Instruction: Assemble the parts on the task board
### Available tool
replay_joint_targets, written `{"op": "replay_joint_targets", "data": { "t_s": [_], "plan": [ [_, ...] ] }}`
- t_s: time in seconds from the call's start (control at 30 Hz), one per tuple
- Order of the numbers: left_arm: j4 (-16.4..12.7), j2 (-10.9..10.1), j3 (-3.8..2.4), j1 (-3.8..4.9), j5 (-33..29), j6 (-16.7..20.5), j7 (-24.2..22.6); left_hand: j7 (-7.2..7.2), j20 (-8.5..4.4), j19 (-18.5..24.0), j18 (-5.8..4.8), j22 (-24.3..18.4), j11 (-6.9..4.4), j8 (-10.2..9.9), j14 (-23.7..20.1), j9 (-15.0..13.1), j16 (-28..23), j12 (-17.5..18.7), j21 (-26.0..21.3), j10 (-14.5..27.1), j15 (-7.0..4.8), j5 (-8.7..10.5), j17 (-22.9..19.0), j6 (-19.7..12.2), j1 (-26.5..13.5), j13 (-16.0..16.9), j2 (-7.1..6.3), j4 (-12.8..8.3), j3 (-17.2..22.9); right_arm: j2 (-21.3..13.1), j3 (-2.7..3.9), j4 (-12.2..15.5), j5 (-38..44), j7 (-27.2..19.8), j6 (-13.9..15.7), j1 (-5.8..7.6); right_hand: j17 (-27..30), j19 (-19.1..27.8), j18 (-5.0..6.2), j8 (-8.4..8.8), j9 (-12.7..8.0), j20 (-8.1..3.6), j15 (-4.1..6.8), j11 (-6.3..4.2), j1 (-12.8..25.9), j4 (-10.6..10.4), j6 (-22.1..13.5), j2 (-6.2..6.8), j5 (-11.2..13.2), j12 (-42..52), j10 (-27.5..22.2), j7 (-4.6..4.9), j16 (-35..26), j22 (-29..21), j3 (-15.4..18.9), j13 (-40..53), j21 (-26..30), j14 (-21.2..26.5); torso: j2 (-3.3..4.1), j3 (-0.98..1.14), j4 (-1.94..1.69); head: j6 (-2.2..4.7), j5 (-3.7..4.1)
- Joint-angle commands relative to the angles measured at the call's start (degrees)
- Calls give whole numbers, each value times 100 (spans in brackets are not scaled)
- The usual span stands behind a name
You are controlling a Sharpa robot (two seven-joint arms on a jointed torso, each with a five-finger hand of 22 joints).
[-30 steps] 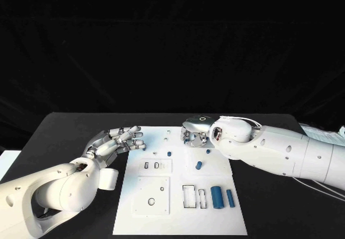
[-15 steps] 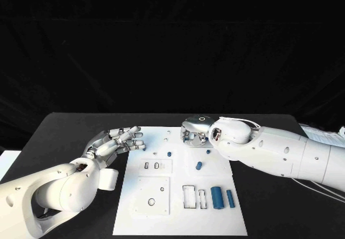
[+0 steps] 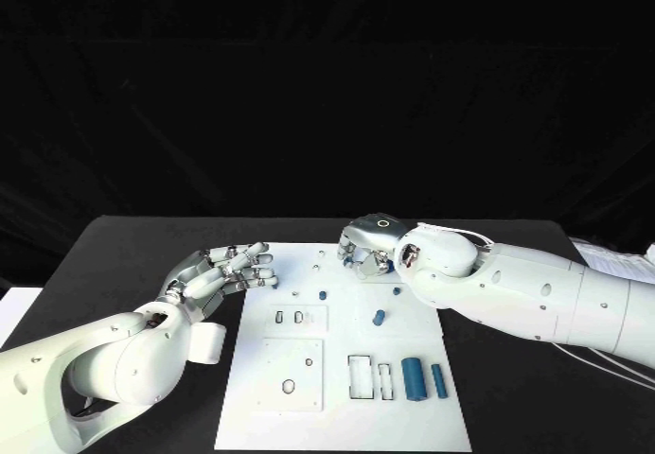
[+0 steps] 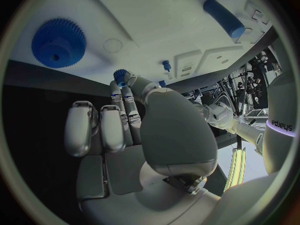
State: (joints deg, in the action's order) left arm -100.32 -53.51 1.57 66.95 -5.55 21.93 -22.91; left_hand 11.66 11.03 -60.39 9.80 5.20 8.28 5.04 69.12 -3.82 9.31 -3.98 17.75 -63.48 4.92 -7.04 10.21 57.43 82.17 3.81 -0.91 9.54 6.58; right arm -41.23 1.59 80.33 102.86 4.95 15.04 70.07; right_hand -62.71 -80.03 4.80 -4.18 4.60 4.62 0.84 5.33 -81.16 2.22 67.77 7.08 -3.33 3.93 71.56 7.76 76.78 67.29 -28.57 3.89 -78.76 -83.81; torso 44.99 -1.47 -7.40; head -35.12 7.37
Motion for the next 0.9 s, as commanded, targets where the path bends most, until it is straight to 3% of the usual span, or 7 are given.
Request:
{"op": "replay_joint_targets", "data": {
  "t_s": [0.03, 0.4, 0.9],
  "plan": [
    [-3, 15, -5, 8, -4, -122, -43, 32, 10, -15, 69, -6, 26, -21, 8, 4, -21, 37, -37, 8, 21, 7, 6, 11, 51, -9, -10, -31, -3, 61, 11, 9, 152, 163, 444, 5, 11, -43, -47, -2, 8, 4, 40, -188, -93, 51, 34, -102, -25, 0, 219, -13, 17, 19, -89, 28, -41, -202, 6, 0, -1, 22, -25],
    [-19, 17, -5, 8, -4, -118, -50, 32, 10, -15, 69, -6, 26, -21, 8, 4, -21, 37, -37, 8, 21, 7, 6, 11, 51, -9, -10, -31, -3, 265, 25, -93, 192, 164, 676, 29, -17, -68, -58, 1, 8, 3, 40, -187, -91, 54, 34, -102, -31, -3, 220, -13, 31, 79, -97, 28, -72, -206, 27, -8, -30, 48, -43],
    [-82, 3, -5, 12, -4, -115, -48, 33, 11, -12, 68, -10, 27, -26, 4, 3, -31, 38, -42, 12, 22, 8, 7, 13, 55, -10, -9, -36, 2, 695, 25, -638, 209, 81, 721, 42, -20, -70, -59, 2, 8, 3, 40, -187, -90, 56, 35, -100, -33, -5, 221, -13, 33, 84, -102, 28, -75, -206, 39, -11, -40, 39, -83]
  ]
}}
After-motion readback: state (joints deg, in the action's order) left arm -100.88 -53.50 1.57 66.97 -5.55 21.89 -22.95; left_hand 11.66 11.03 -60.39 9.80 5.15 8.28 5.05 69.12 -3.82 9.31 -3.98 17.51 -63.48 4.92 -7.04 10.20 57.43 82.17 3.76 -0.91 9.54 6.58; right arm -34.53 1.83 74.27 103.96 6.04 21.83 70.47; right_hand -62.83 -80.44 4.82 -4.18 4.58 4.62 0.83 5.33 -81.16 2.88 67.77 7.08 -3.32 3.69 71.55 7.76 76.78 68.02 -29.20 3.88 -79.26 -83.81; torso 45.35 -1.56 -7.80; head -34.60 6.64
